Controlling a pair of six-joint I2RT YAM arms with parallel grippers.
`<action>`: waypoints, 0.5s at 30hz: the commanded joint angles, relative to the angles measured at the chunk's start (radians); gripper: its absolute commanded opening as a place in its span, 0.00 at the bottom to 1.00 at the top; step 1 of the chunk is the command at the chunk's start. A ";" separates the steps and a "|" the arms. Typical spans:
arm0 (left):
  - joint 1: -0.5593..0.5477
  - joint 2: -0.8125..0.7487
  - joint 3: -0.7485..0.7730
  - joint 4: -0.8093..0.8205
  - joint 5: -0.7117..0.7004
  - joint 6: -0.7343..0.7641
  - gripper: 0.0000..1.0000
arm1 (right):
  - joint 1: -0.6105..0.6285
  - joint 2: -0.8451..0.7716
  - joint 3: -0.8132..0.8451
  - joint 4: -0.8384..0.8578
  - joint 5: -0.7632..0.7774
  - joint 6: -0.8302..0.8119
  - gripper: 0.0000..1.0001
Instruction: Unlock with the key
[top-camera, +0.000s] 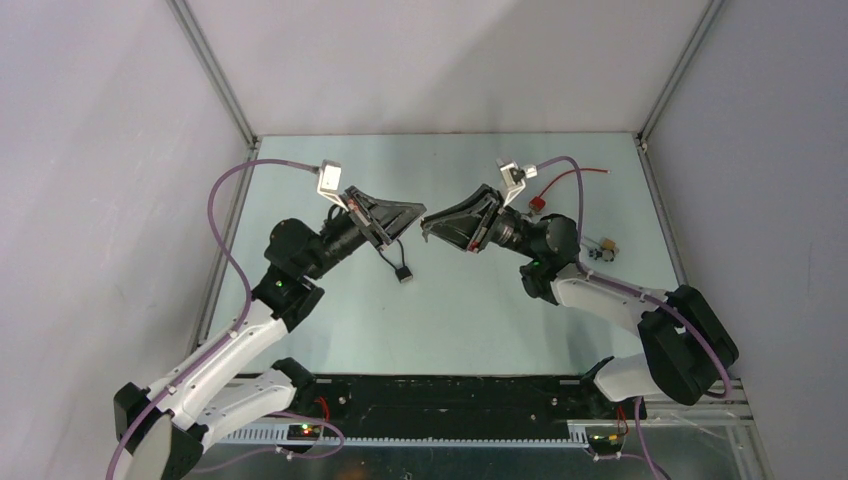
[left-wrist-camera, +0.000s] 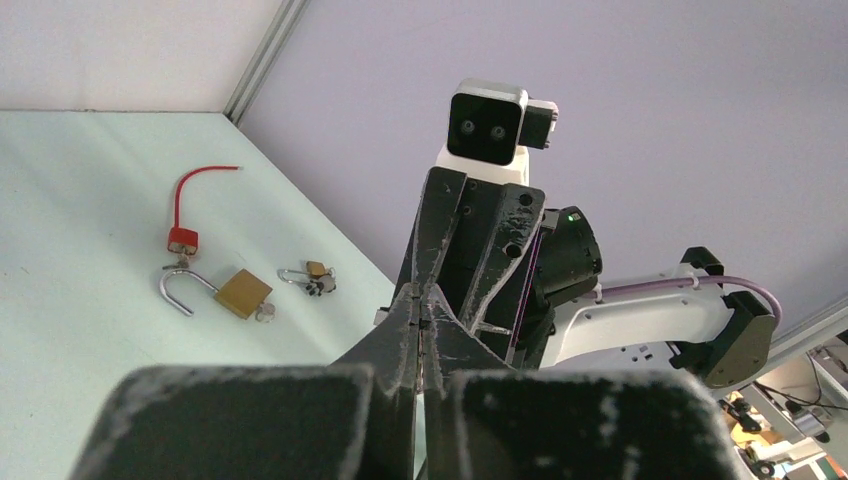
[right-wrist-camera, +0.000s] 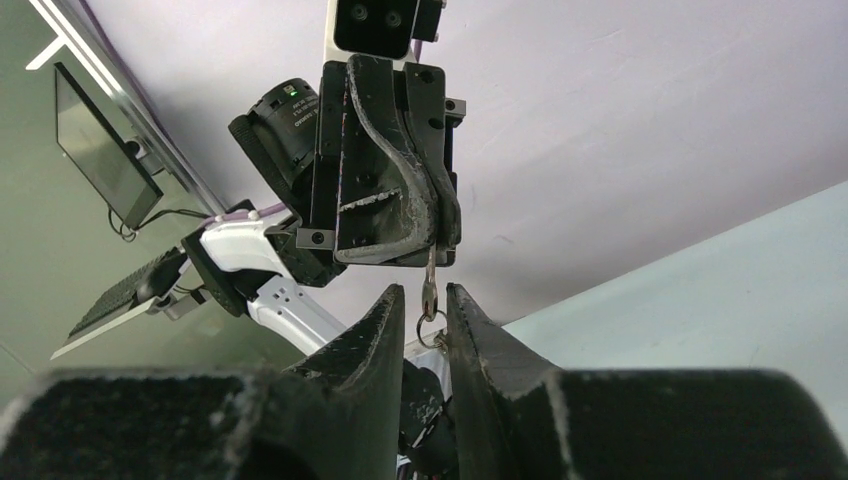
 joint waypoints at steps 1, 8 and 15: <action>-0.007 -0.011 -0.007 0.046 -0.013 -0.010 0.00 | 0.008 0.007 0.040 0.044 -0.017 0.003 0.24; -0.008 -0.016 -0.011 0.048 -0.017 -0.012 0.00 | 0.009 0.005 0.040 0.046 -0.015 0.002 0.09; -0.008 -0.020 -0.027 0.047 -0.033 -0.013 0.00 | 0.004 -0.001 0.040 0.041 -0.011 0.004 0.00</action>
